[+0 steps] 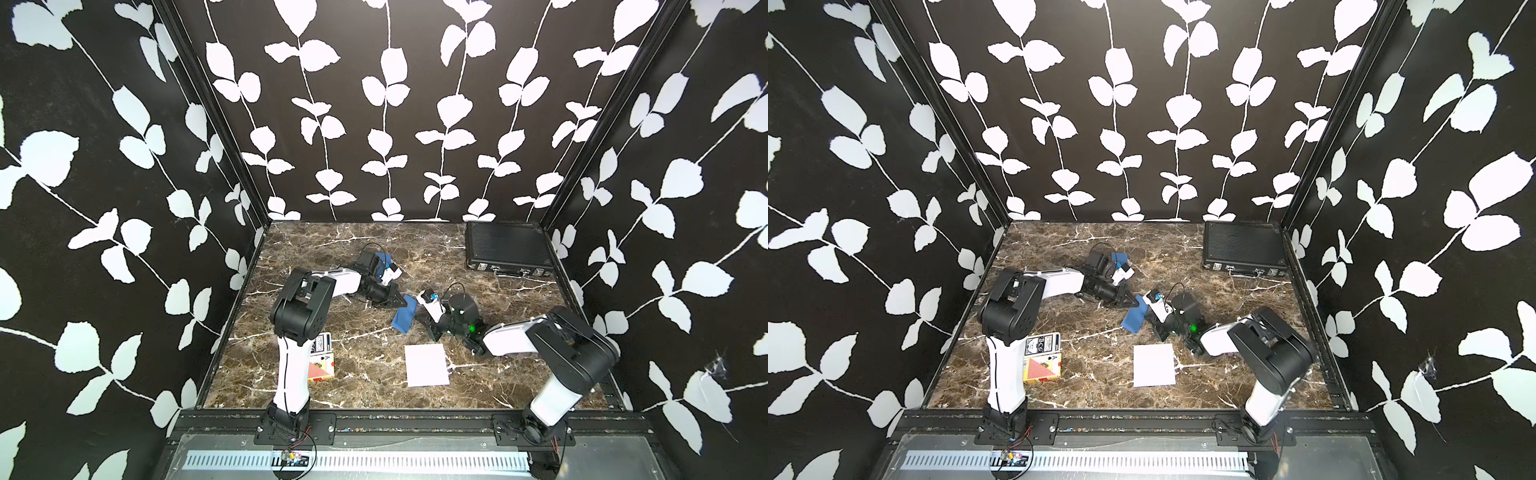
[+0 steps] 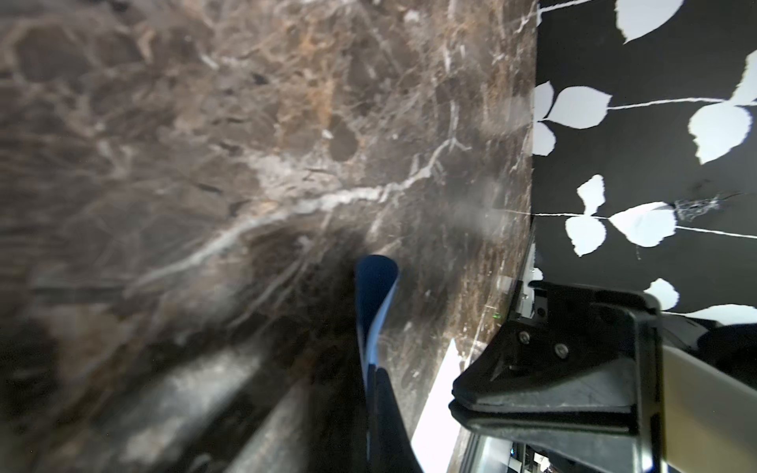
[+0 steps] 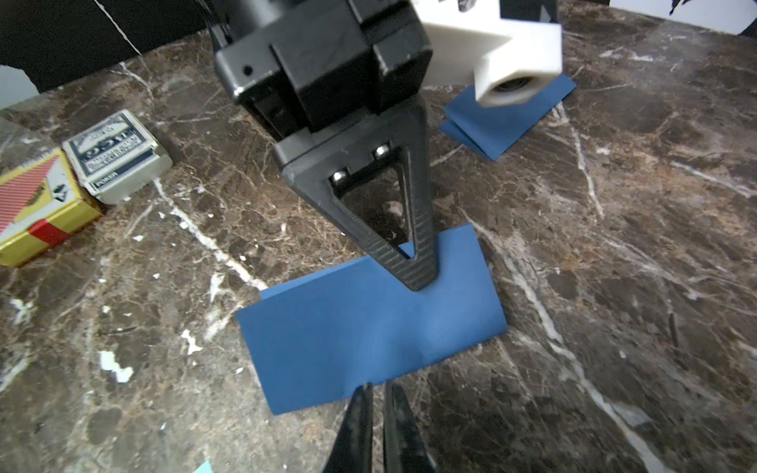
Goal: Fold the square paper along the opposite sides
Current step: Smooth out the paper at the center of the board.
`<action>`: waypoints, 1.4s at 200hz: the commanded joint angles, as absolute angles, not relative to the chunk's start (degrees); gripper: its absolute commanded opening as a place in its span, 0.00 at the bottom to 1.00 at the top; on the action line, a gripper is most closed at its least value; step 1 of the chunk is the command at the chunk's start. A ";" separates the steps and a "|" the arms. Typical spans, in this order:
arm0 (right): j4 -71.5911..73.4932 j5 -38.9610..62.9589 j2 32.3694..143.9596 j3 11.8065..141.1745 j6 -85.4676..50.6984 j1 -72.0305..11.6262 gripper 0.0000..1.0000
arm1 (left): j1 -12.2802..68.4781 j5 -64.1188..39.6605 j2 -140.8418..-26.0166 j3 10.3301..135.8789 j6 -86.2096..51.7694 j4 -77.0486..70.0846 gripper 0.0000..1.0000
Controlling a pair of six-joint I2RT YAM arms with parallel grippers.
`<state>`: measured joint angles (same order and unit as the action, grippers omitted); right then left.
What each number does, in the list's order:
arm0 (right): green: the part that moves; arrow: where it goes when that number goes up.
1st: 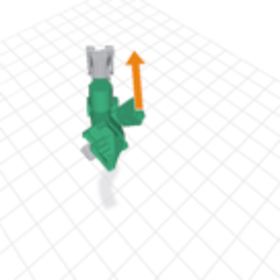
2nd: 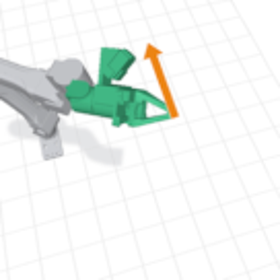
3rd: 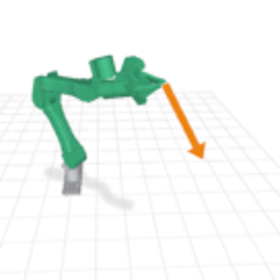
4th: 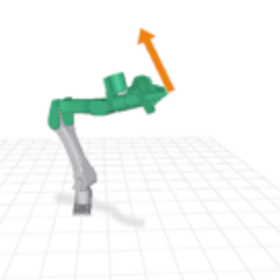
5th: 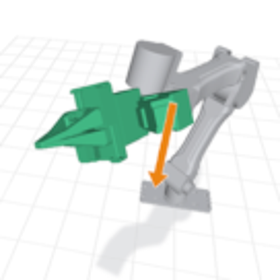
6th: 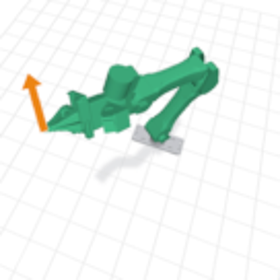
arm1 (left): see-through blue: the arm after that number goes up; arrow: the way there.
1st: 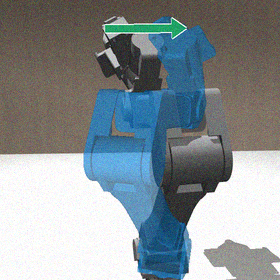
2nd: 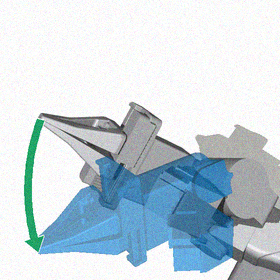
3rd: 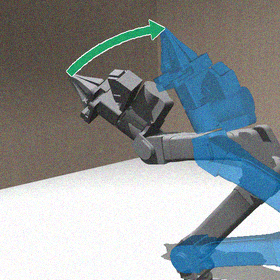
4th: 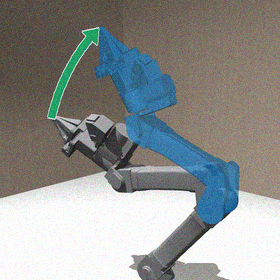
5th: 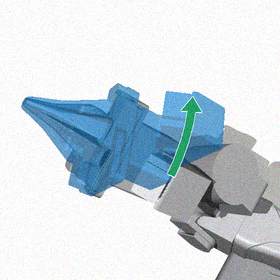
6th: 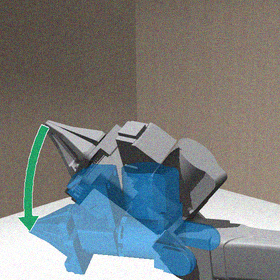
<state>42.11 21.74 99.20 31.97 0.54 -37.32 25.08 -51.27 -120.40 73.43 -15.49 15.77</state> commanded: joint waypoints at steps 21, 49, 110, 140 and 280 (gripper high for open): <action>47.62 23.12 104.39 36.91 0.90 -37.74 0.09 | 25.16 -49.59 -122.12 76.01 -10.08 21.36 0.00; 48.91 23.28 106.86 38.62 0.11 -37.79 0.08 | 25.18 -49.29 -123.13 76.68 -9.51 22.52 0.00; 47.63 21.66 109.78 40.29 -0.24 -38.96 0.05 | 25.18 -49.48 -123.40 76.71 -9.67 22.57 0.00; 48.22 20.97 112.83 39.73 -0.91 -39.86 0.04 | 25.17 -48.97 -123.40 78.03 -8.92 24.61 0.00; 52.18 11.69 117.20 33.32 -4.01 -45.09 0.01 | 21.98 -43.66 -122.78 73.60 -16.24 17.76 0.00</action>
<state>56.80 15.11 114.39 36.99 -2.15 -42.94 22.94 -50.98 -122.98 75.53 -15.29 19.29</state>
